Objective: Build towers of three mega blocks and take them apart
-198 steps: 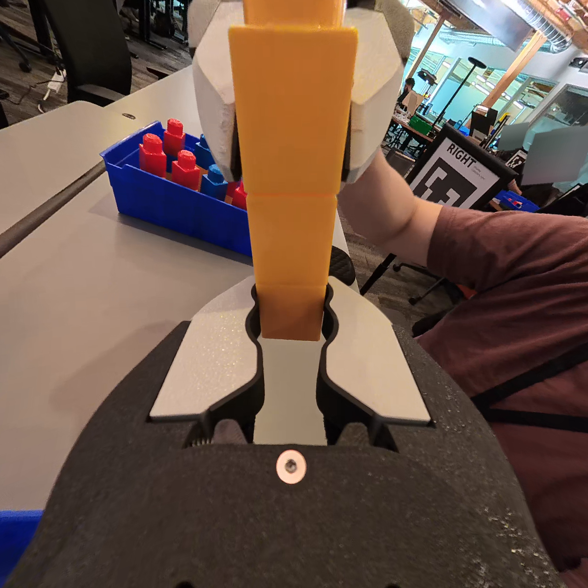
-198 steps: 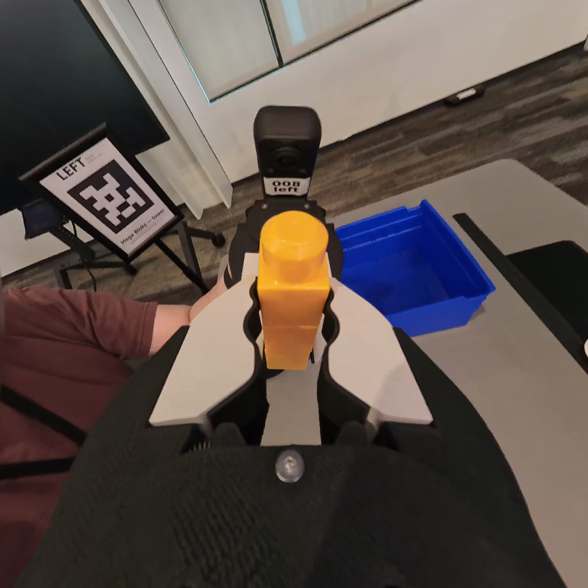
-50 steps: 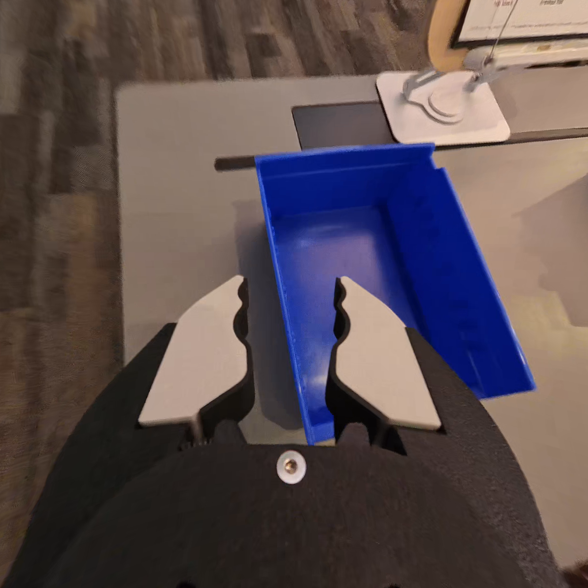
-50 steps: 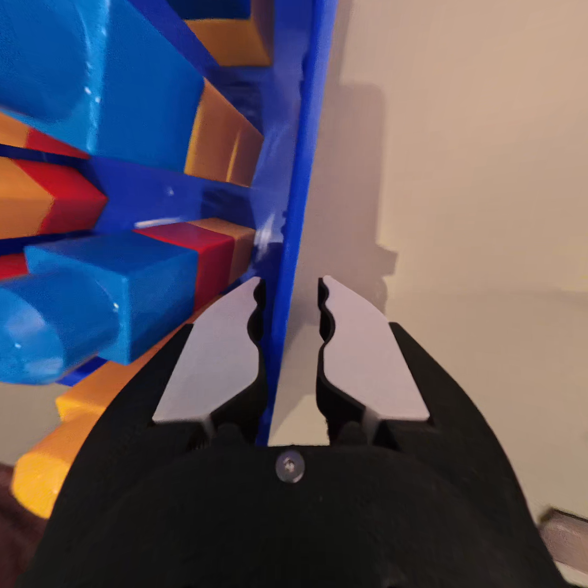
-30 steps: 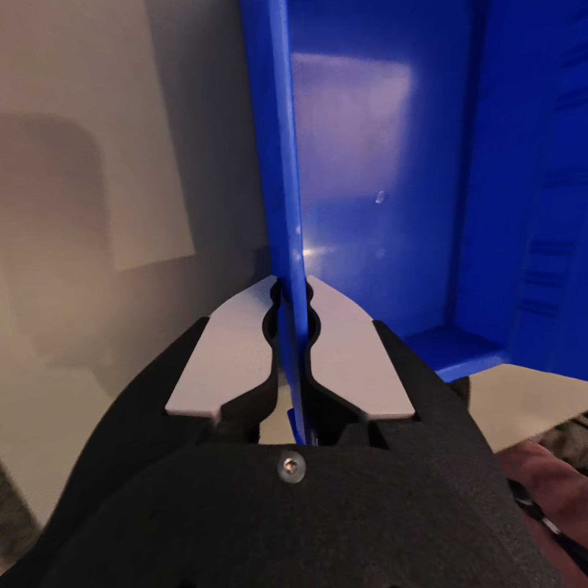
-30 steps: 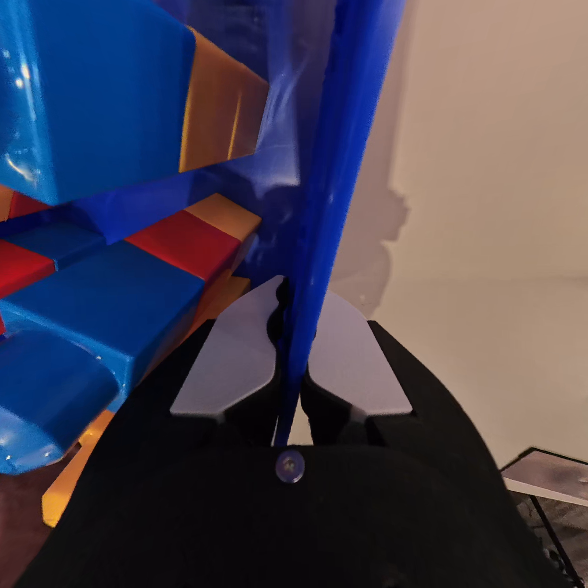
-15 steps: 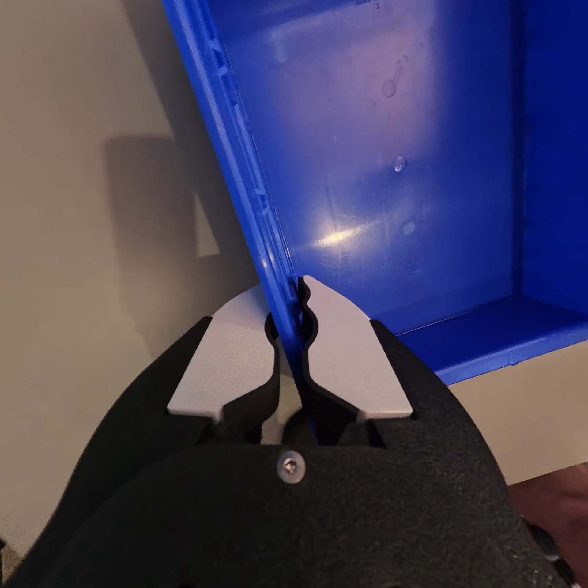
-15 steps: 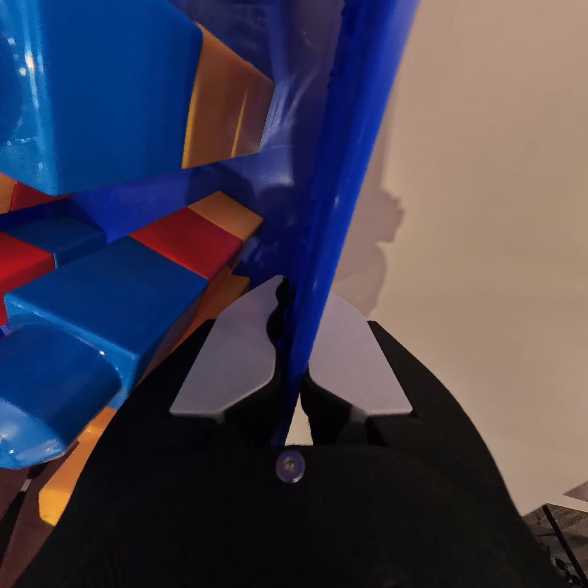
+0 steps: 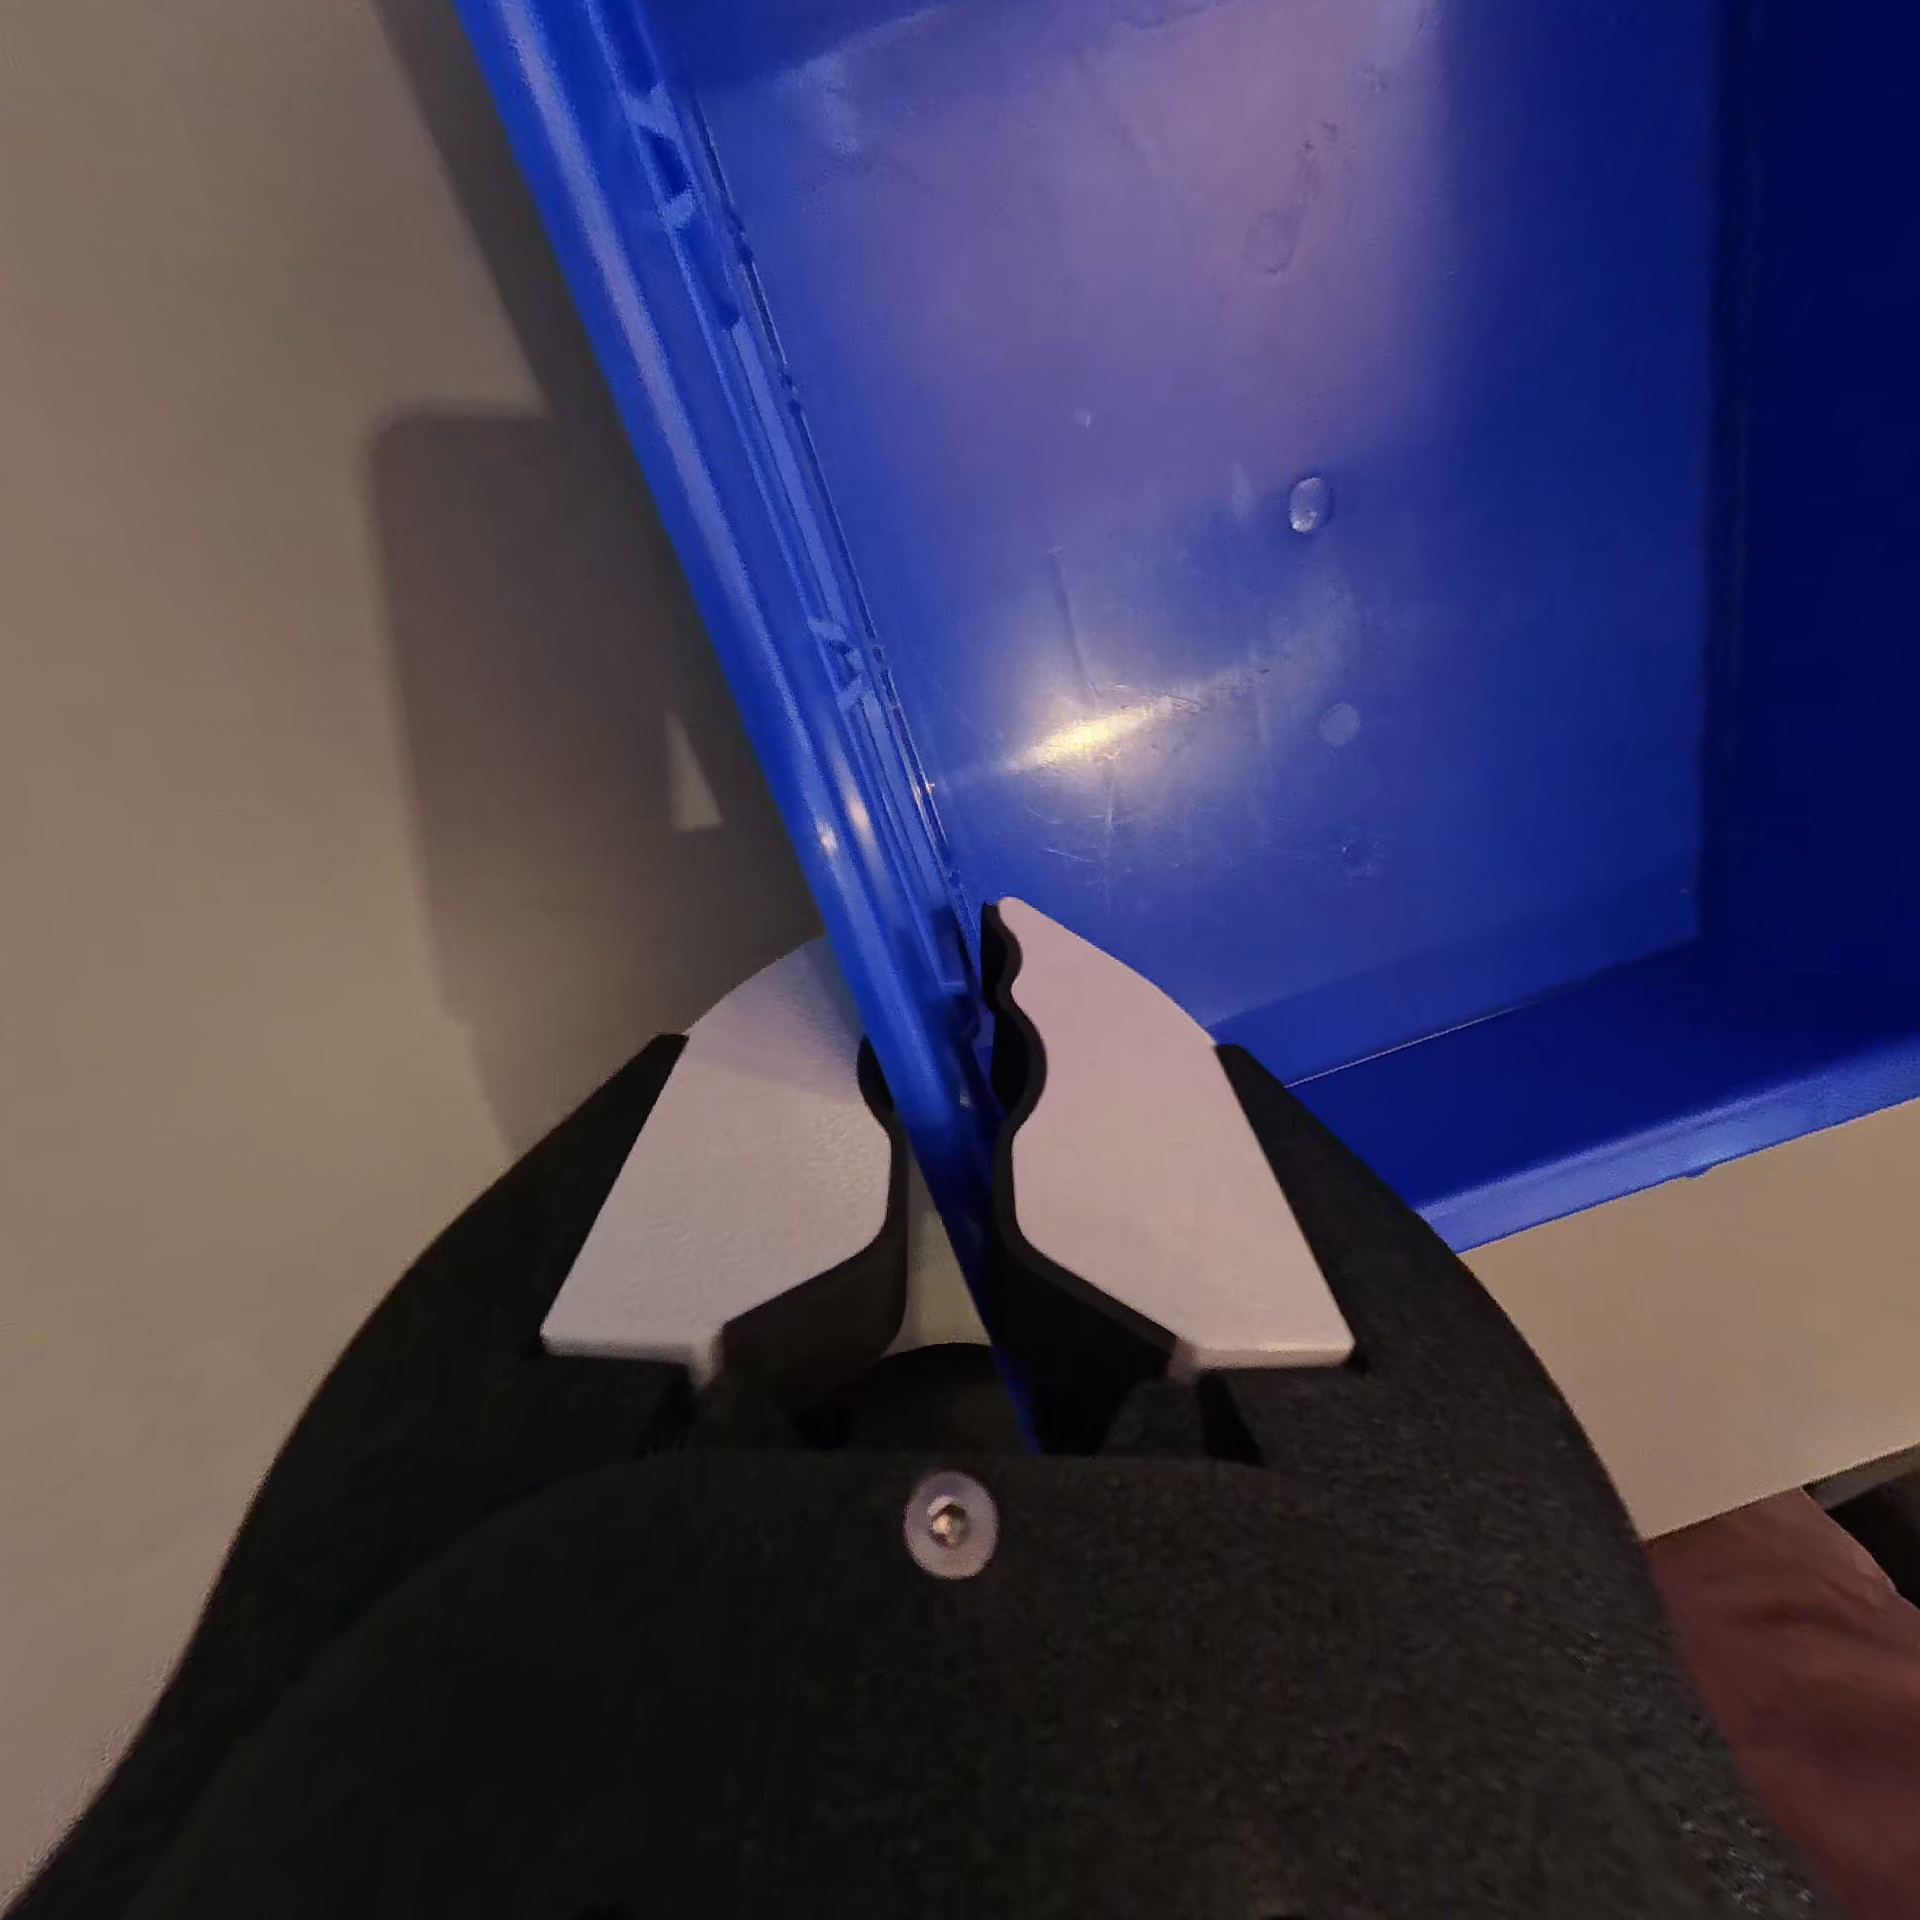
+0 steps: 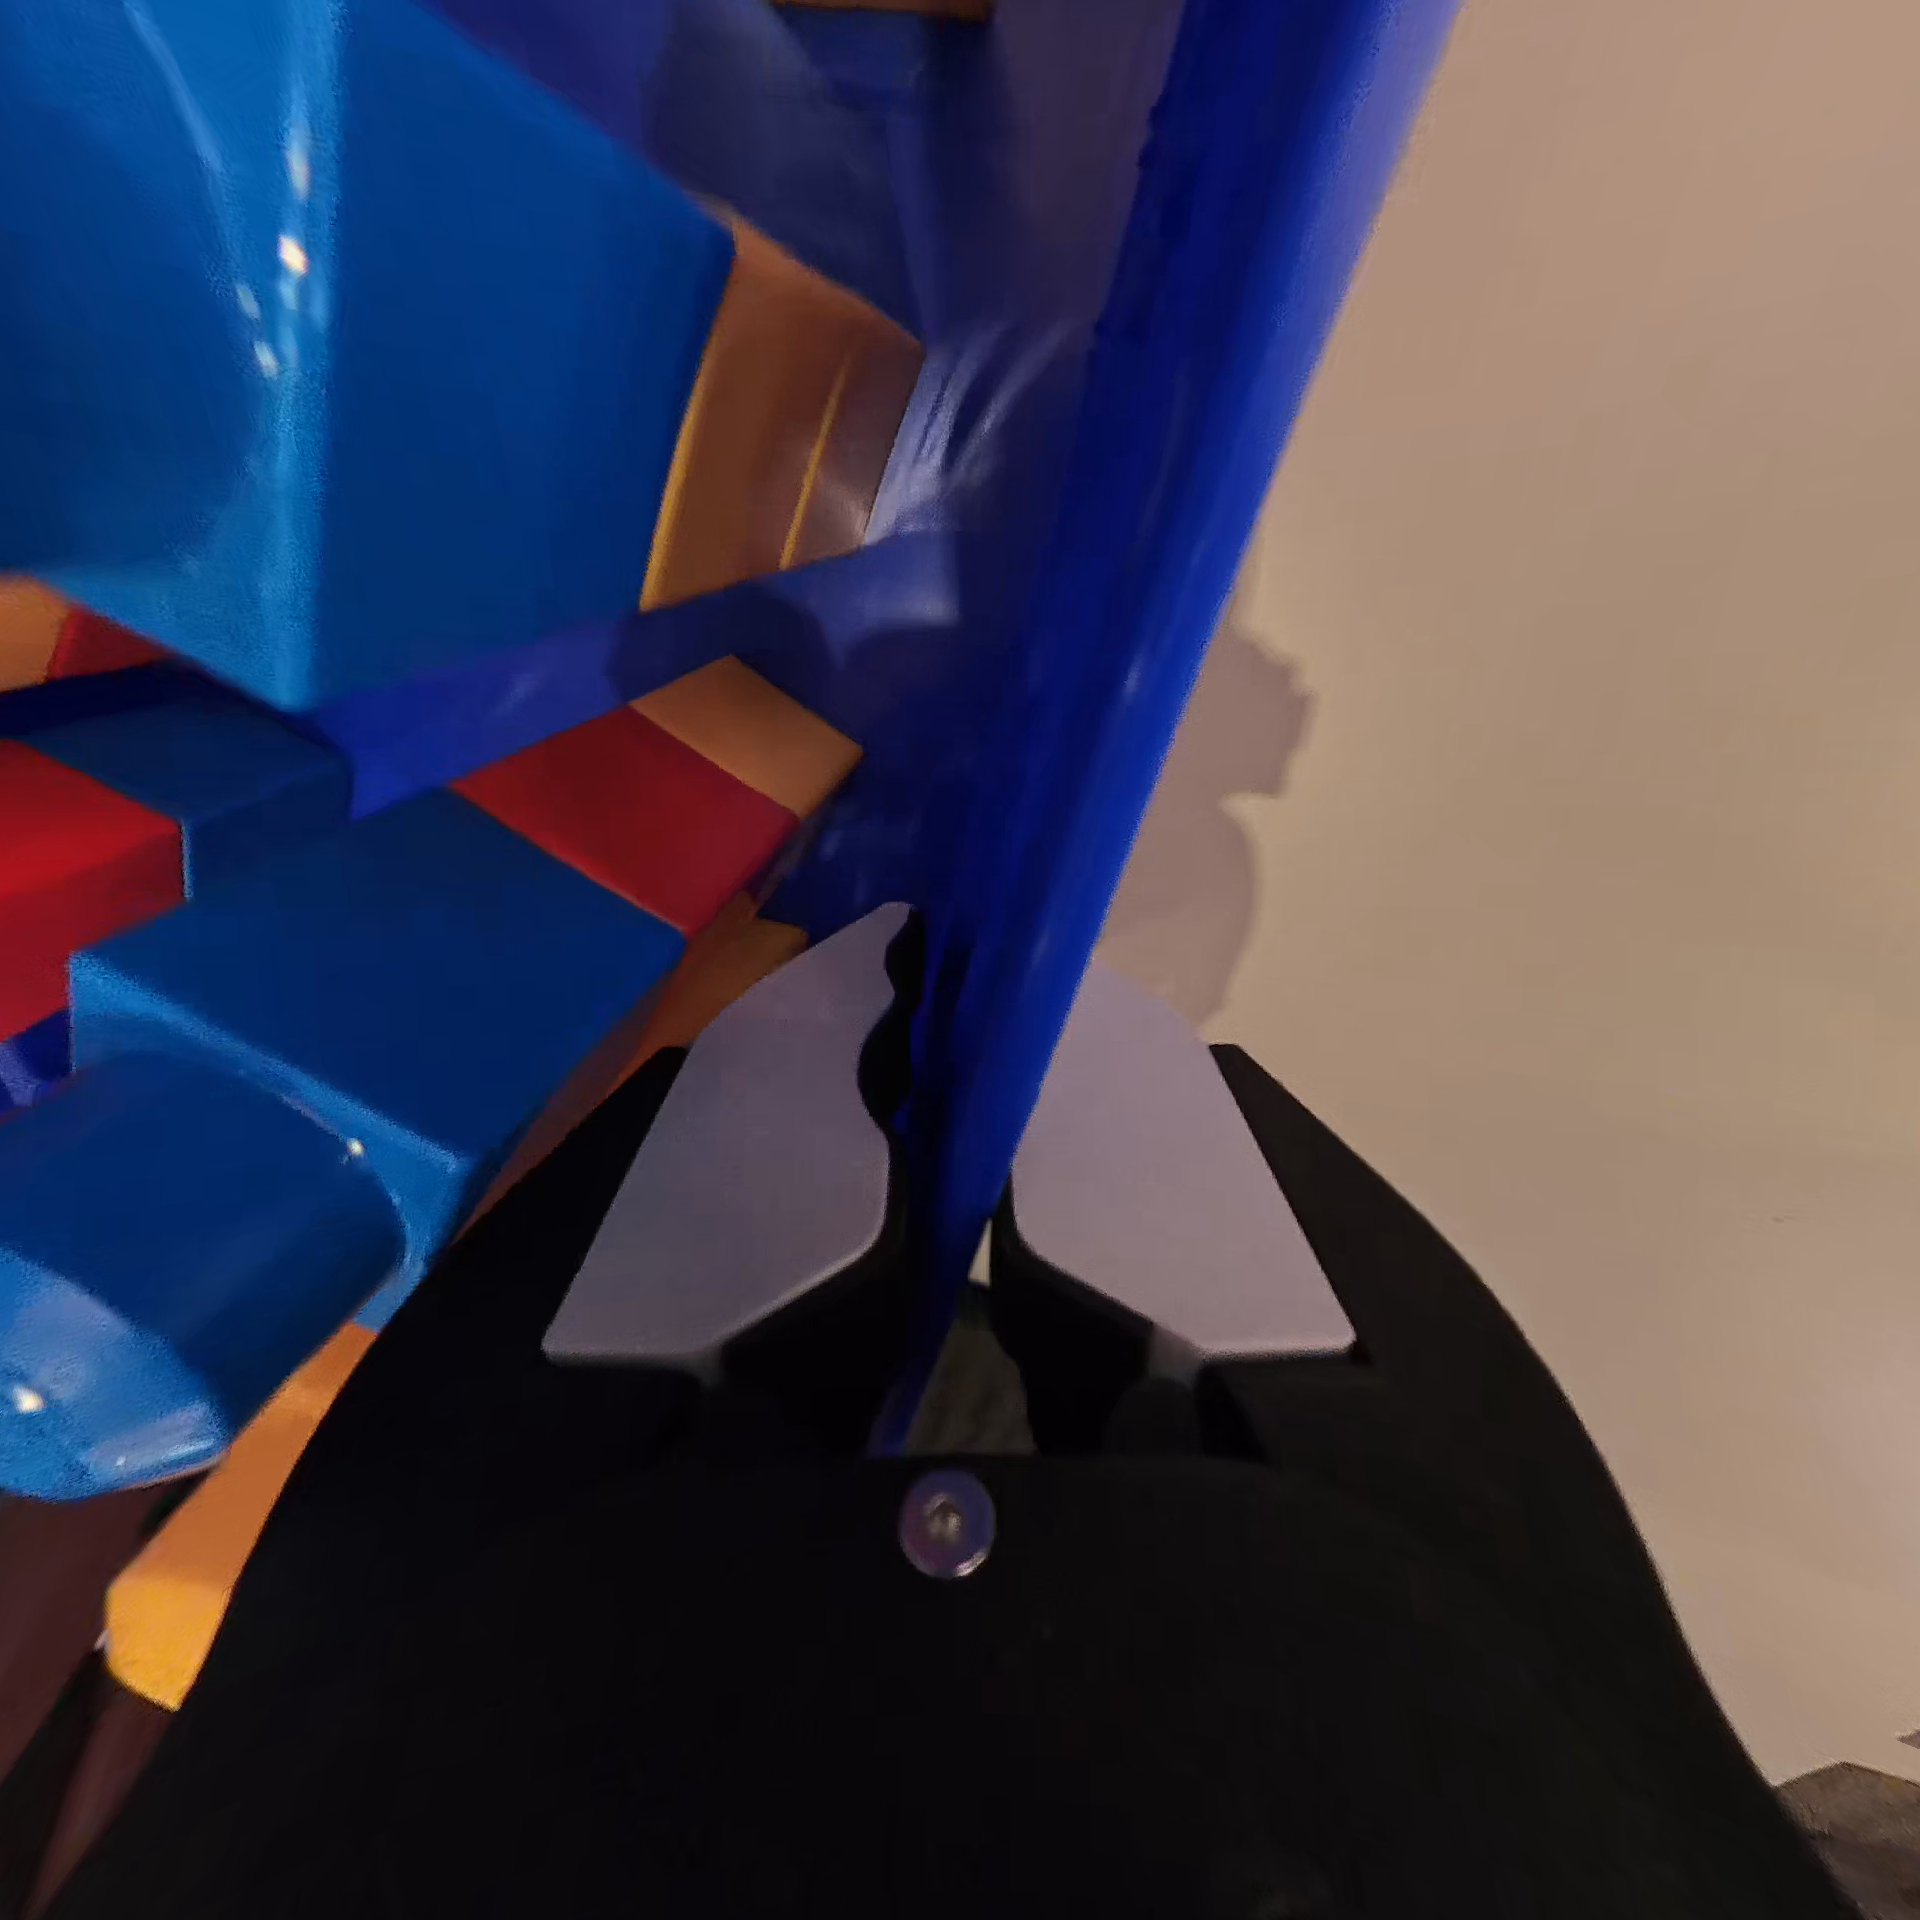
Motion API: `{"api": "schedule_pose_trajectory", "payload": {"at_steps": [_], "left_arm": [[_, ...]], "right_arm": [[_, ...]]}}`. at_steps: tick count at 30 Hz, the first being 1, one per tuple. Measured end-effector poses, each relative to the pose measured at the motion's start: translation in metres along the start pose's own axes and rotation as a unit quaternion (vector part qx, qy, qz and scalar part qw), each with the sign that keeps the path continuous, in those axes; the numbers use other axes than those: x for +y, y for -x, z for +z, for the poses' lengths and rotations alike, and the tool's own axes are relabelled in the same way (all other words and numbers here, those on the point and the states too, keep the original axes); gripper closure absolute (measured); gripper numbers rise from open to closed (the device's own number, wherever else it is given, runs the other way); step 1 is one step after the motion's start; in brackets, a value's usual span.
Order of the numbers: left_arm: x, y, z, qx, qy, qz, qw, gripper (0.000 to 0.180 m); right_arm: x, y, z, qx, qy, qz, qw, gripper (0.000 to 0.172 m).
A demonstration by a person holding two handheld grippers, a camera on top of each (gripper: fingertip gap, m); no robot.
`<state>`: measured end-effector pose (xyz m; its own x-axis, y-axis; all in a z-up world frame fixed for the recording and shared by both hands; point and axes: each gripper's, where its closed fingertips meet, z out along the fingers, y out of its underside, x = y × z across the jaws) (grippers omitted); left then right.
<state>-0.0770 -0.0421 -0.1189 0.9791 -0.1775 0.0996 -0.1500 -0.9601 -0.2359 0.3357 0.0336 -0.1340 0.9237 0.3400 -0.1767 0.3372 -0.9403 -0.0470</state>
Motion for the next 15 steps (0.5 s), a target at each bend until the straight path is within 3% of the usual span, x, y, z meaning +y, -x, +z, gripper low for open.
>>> {"api": "schedule_pose_trajectory", "payload": {"at_steps": [1,5,8,15], "left_arm": [[0.0,-0.004,0.001,0.006,0.001,0.001,1.0,0.169],[-0.001,-0.017,0.003,0.028,0.001,0.001,1.0,0.164],[-0.003,-0.022,0.003,0.043,-0.01,0.015,0.999,0.156],[-0.012,-0.032,-0.039,0.123,-0.138,0.015,0.983,0.139]], "right_arm": [[-0.003,0.0,0.0,-0.002,0.001,0.001,1.0,0.16],[-0.002,-0.004,0.006,0.023,0.039,-0.018,0.999,0.157],[-0.004,-0.003,0.008,0.01,0.045,-0.005,0.999,0.164],[-0.003,-0.012,0.007,-0.004,0.049,0.002,0.999,0.166]]}}
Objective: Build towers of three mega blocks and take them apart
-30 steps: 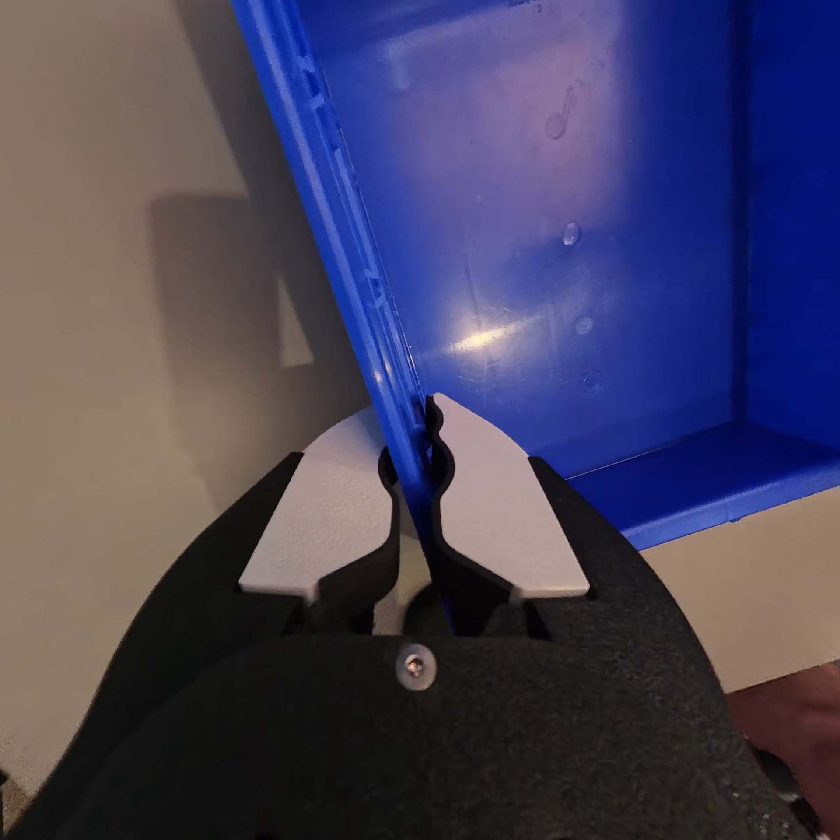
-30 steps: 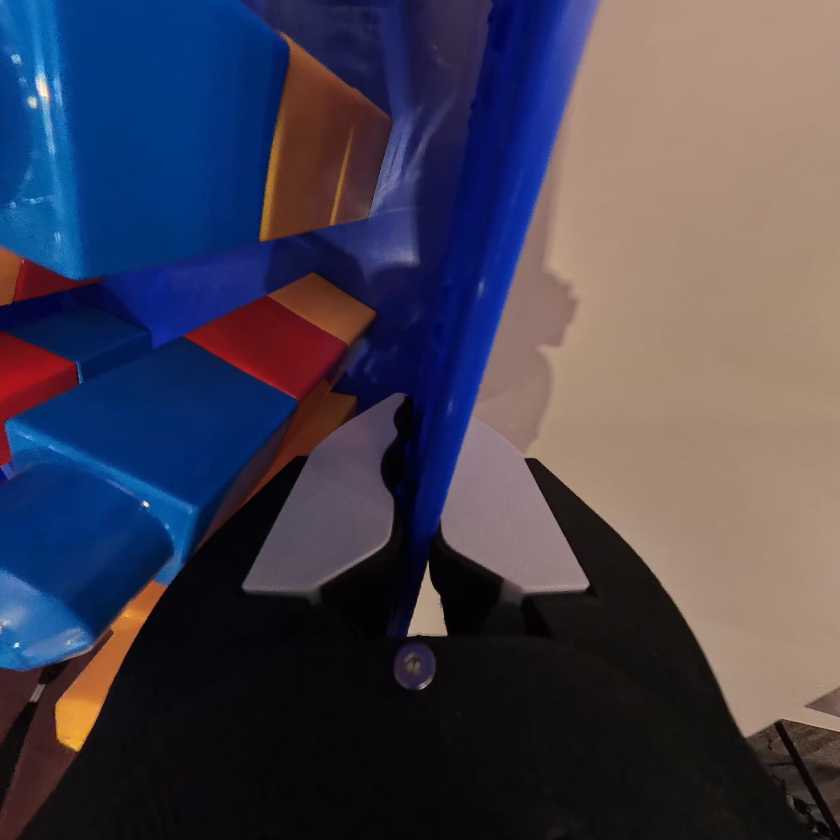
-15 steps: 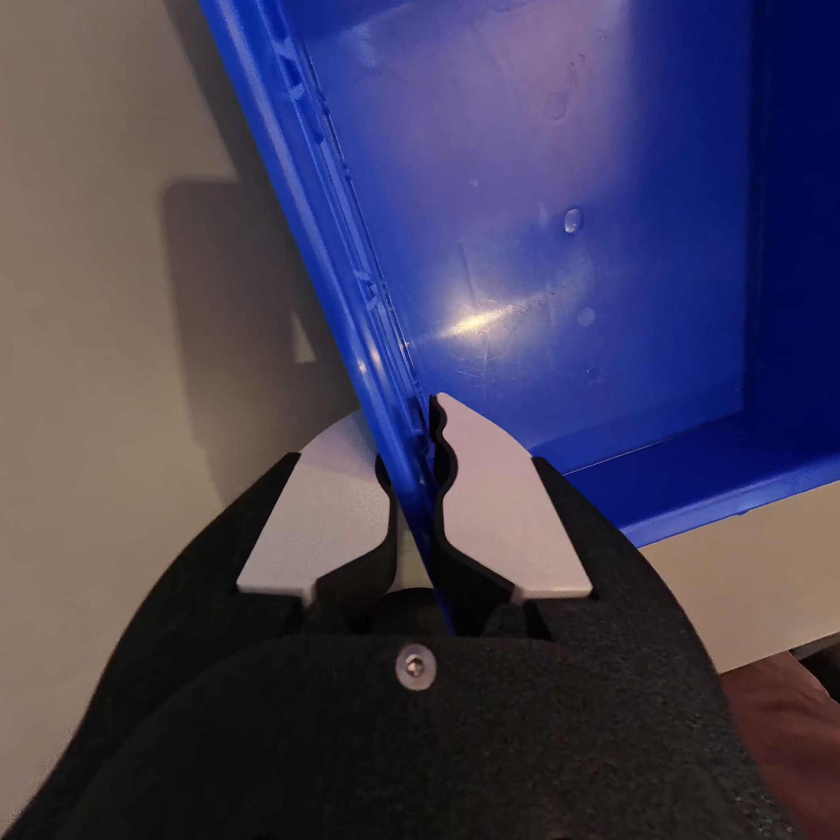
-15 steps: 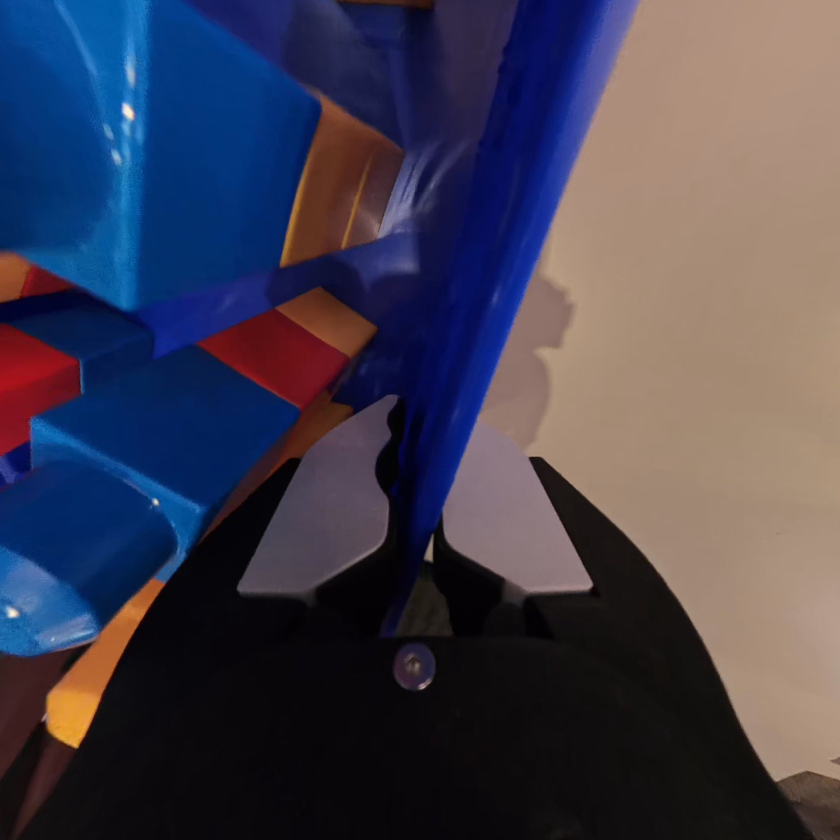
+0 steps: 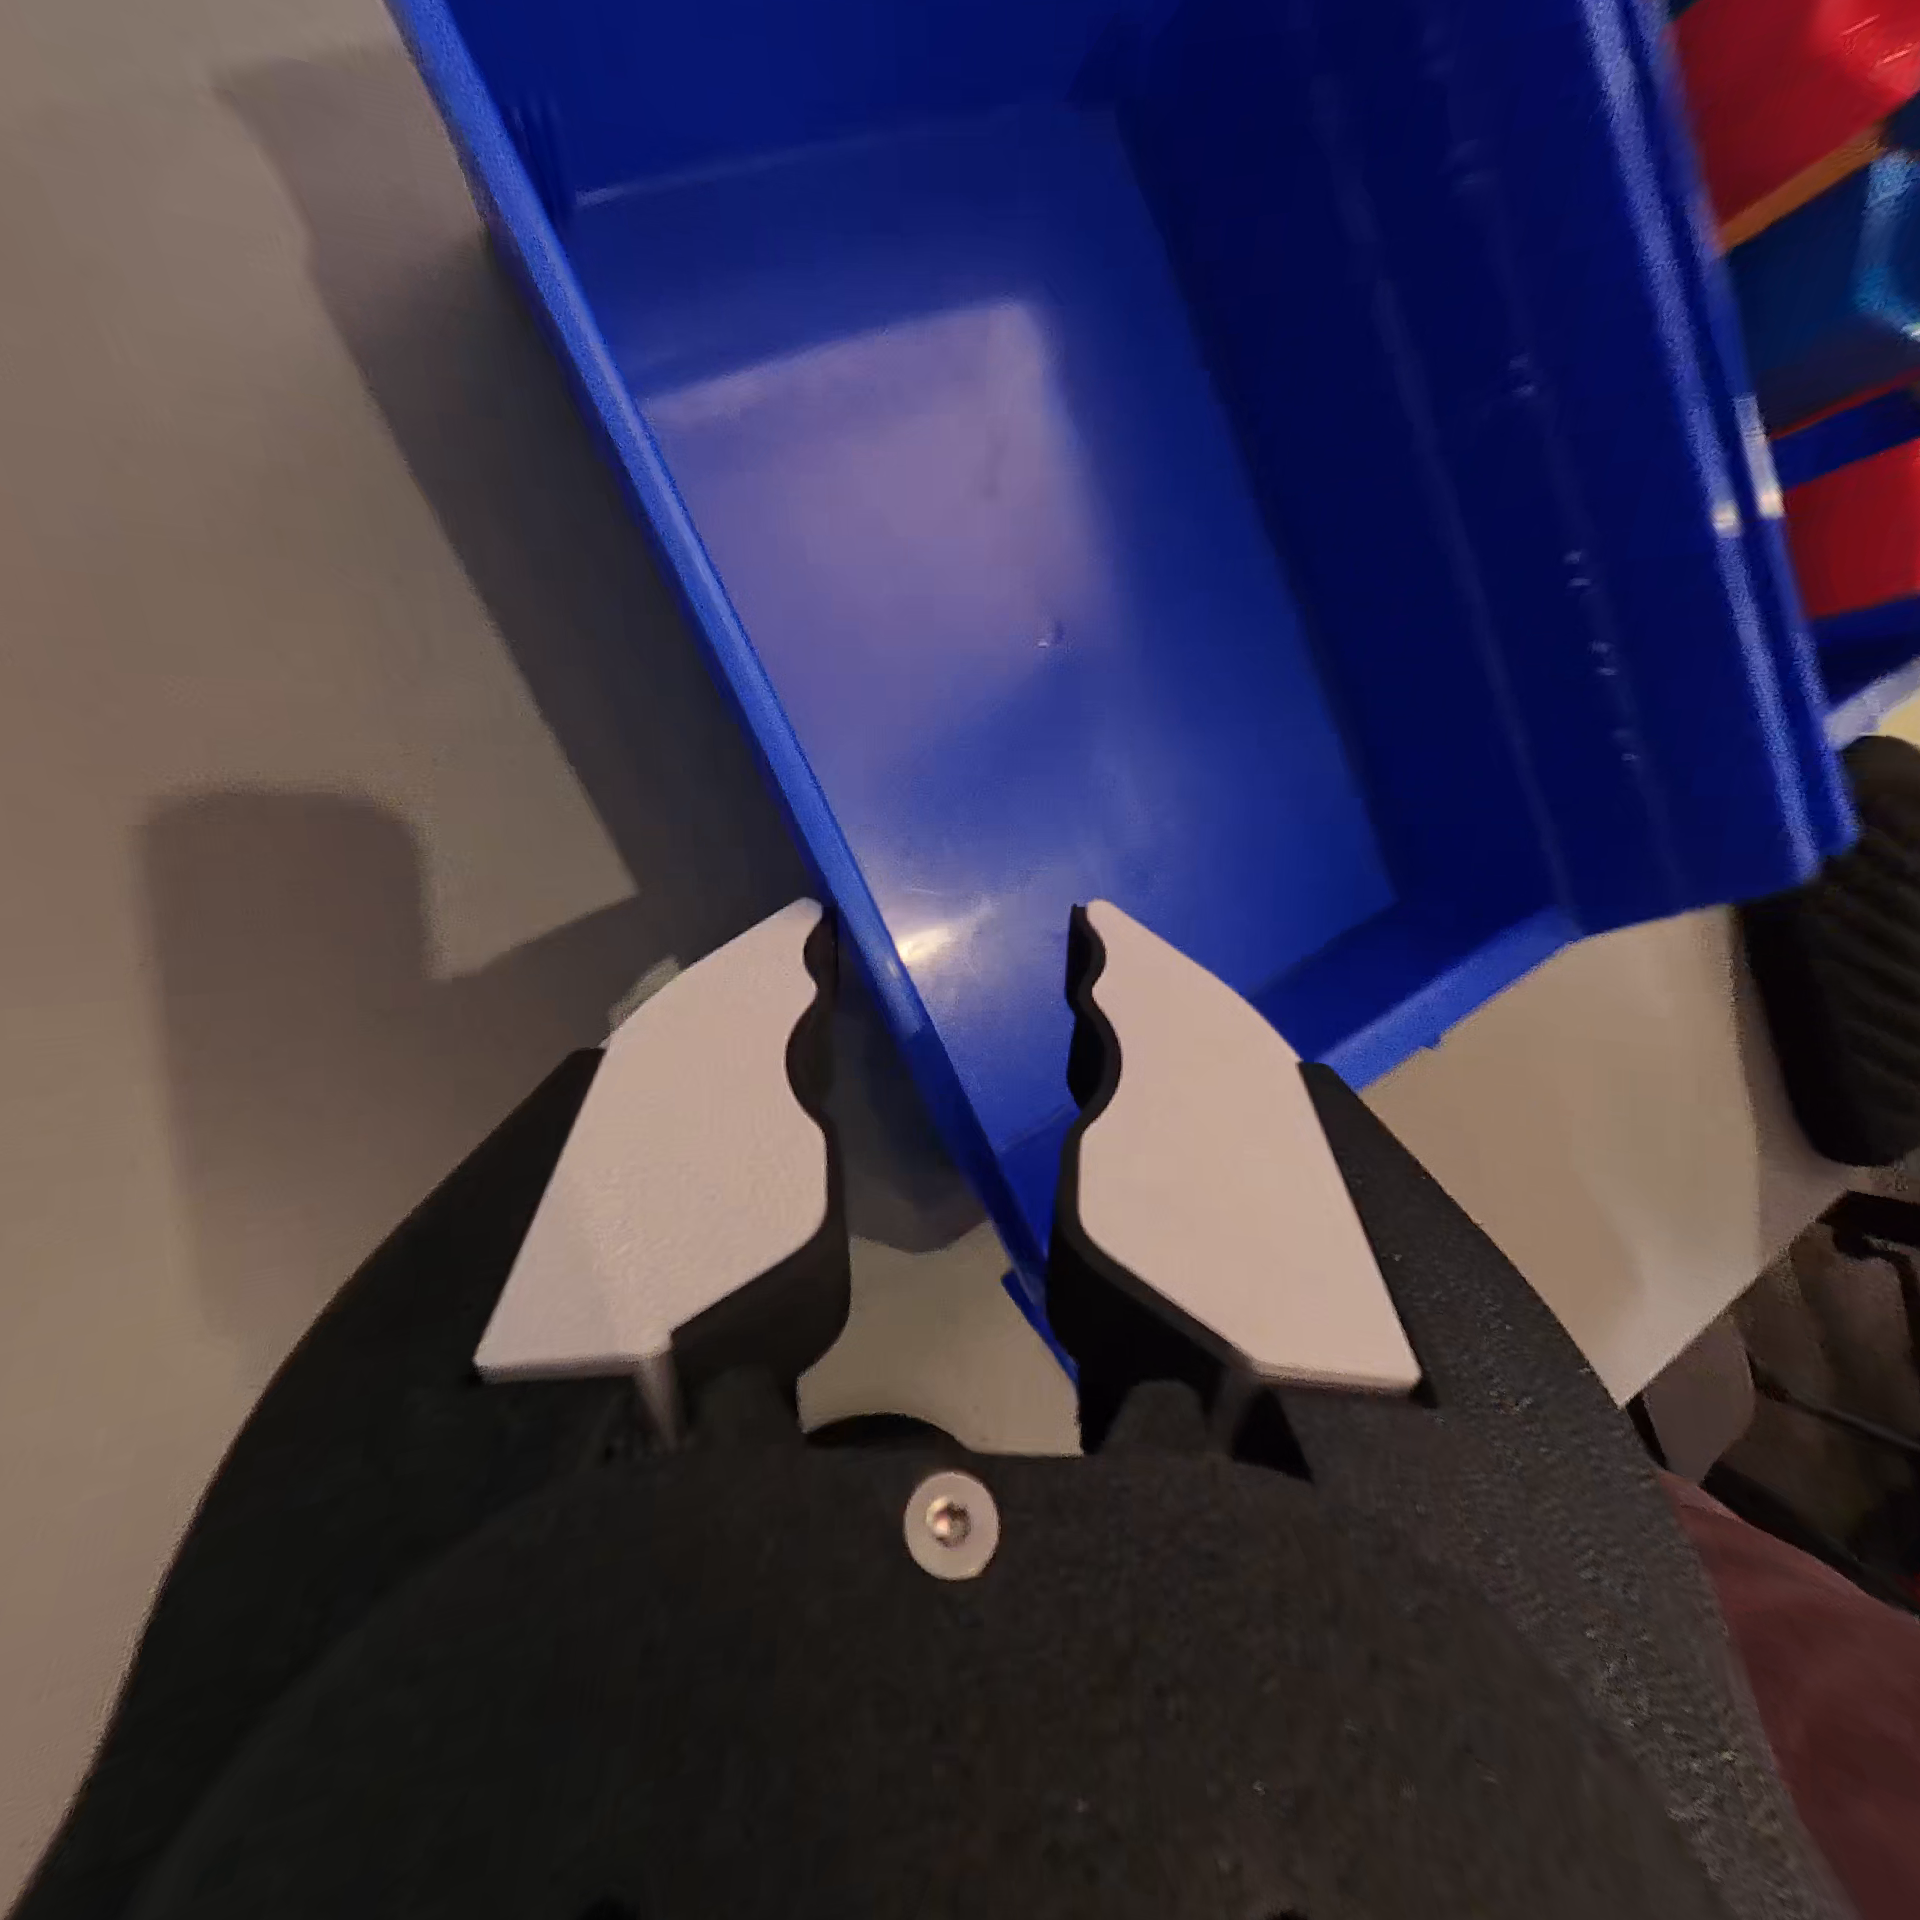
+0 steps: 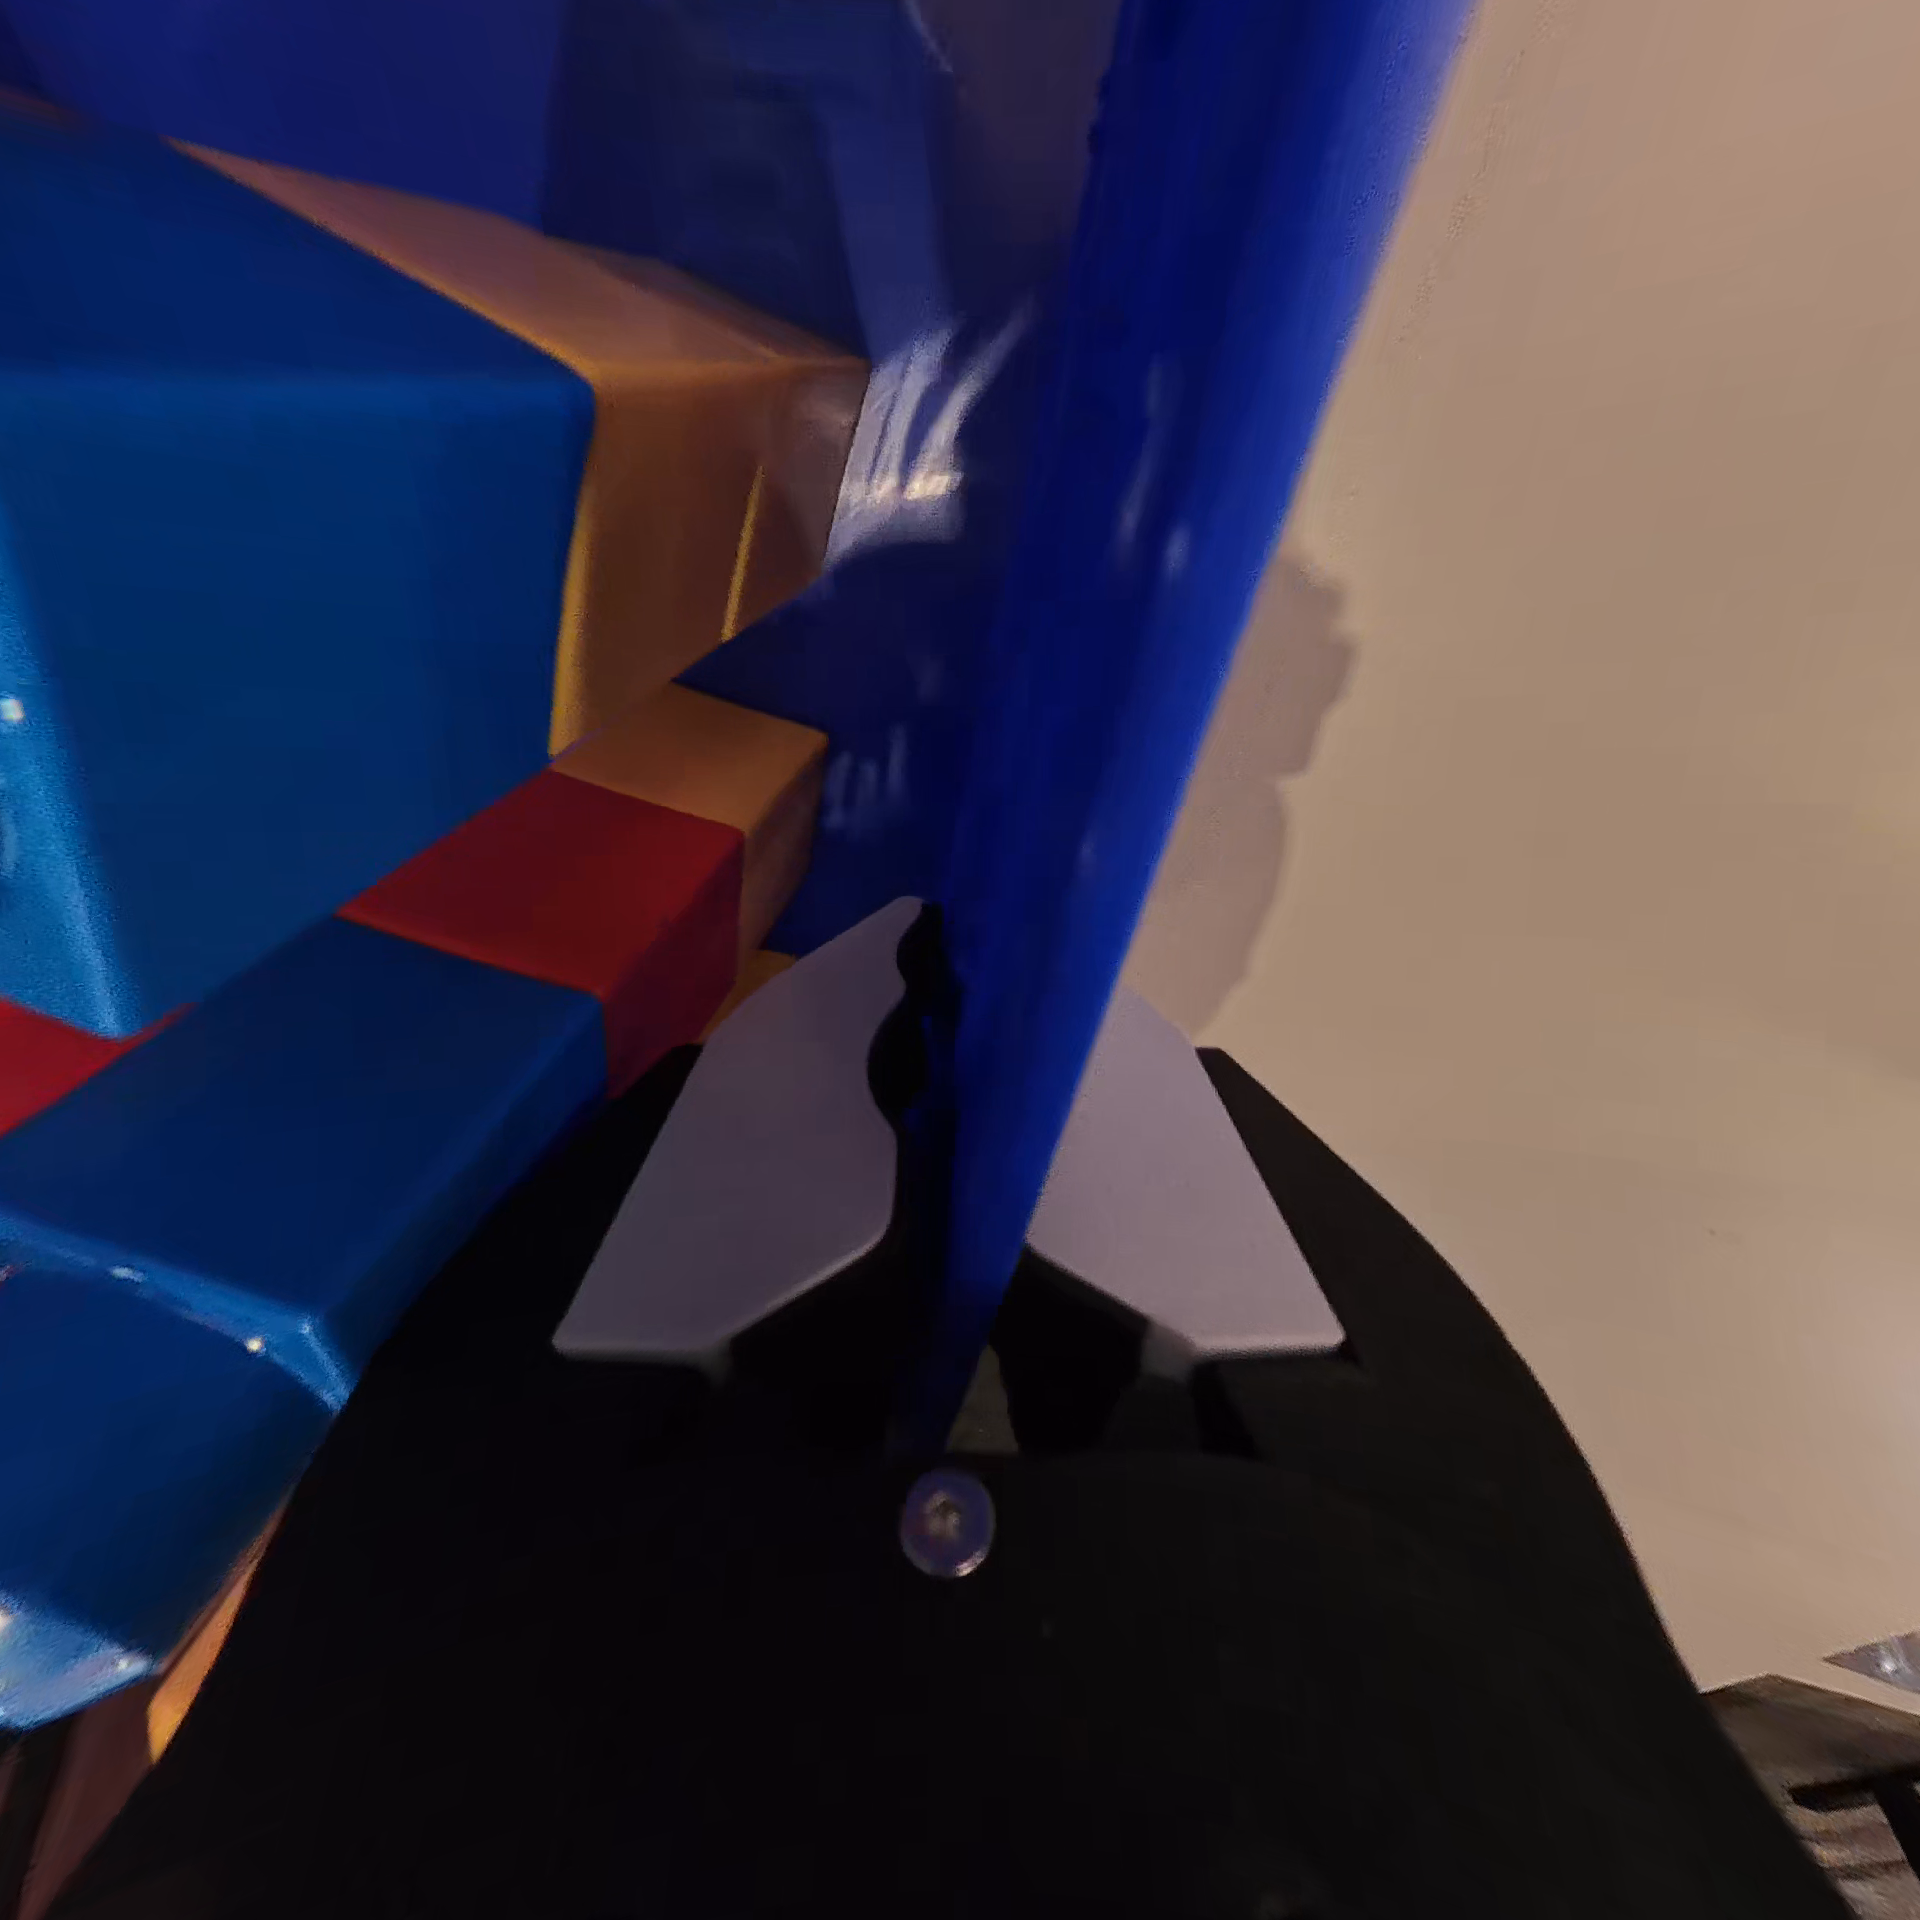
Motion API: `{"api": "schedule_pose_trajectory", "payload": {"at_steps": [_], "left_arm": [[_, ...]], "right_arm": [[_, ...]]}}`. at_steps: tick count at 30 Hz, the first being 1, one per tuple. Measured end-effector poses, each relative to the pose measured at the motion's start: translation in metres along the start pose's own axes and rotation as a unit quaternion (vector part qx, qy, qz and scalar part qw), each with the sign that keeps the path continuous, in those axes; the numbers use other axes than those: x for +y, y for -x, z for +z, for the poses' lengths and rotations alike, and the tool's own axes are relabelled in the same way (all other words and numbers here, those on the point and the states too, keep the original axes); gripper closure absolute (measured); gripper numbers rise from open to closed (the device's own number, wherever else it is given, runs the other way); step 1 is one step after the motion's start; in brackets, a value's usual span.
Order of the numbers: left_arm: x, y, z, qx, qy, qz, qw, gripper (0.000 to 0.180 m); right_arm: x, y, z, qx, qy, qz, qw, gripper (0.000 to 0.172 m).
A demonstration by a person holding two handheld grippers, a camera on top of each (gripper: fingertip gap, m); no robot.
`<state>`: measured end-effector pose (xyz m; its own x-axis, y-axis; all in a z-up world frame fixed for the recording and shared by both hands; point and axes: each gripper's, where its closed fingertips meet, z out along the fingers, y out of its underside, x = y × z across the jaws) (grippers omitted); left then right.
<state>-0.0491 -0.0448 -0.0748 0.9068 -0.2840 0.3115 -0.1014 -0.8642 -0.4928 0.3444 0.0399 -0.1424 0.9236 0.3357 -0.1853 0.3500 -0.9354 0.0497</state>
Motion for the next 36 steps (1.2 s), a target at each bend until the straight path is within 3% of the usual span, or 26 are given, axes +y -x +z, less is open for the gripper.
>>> {"api": "schedule_pose_trajectory", "payload": {"at_steps": [7,14,24,30,36], "left_arm": [[0.018,-0.004,-0.069,-0.005,-0.05,0.053,0.997,0.134],[0.053,0.019,-0.123,-0.015,-0.094,0.037,0.995,0.136],[0.117,0.064,-0.158,-0.032,-0.139,-0.052,0.988,0.139],[0.142,0.091,-0.175,-0.04,-0.186,-0.118,0.975,0.143],[0.164,0.105,-0.187,-0.081,-0.176,-0.124,0.973,0.139]], "right_arm": [[0.008,-0.017,-0.005,-0.011,0.01,-0.03,0.999,0.166],[0.028,-0.035,-0.02,-0.028,0.026,-0.042,0.998,0.165],[0.031,-0.043,-0.096,0.011,-0.015,-0.041,0.999,0.165],[0.009,0.022,-0.16,0.033,-0.015,-0.079,0.996,0.166],[-0.045,0.161,-0.174,0.023,-0.013,-0.175,0.984,0.167]]}}
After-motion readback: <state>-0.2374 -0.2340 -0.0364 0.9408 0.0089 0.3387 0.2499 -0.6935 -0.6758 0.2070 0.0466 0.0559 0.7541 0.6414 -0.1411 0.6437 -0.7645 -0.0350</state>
